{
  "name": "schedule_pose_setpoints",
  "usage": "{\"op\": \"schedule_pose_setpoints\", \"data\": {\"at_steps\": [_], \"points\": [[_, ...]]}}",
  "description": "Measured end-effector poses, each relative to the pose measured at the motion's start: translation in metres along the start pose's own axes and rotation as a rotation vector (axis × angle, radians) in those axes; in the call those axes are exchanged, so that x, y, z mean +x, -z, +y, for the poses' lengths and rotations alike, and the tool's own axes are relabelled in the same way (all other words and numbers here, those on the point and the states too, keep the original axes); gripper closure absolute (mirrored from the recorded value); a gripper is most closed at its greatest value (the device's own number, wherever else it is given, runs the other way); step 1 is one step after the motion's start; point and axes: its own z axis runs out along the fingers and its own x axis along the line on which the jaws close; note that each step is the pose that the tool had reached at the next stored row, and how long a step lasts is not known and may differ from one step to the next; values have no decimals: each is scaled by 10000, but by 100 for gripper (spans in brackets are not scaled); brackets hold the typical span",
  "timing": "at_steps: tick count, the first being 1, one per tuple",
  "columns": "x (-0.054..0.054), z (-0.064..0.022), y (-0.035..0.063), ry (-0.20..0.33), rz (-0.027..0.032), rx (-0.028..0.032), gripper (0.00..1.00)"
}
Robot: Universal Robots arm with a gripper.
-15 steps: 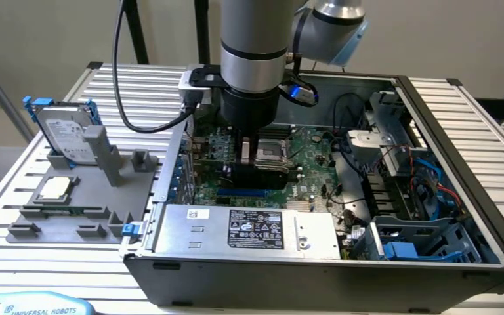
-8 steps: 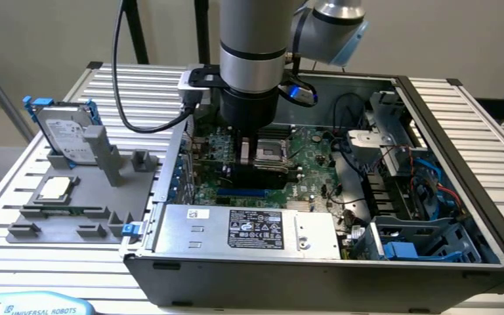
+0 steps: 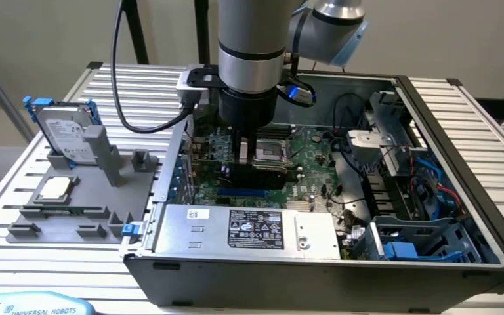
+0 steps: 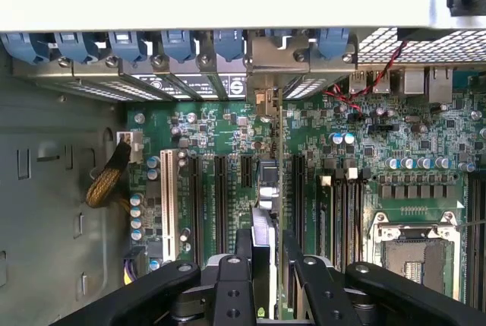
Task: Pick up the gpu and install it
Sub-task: 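Insert the gpu into the slot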
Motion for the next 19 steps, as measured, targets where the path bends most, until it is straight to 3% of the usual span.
{"op": "schedule_pose_setpoints", "data": {"at_steps": [14, 19], "points": [[-8, 13, -59, -9, -5, -1, 73], [-8, 14, -94, -10, -55, -4, 73]]}}
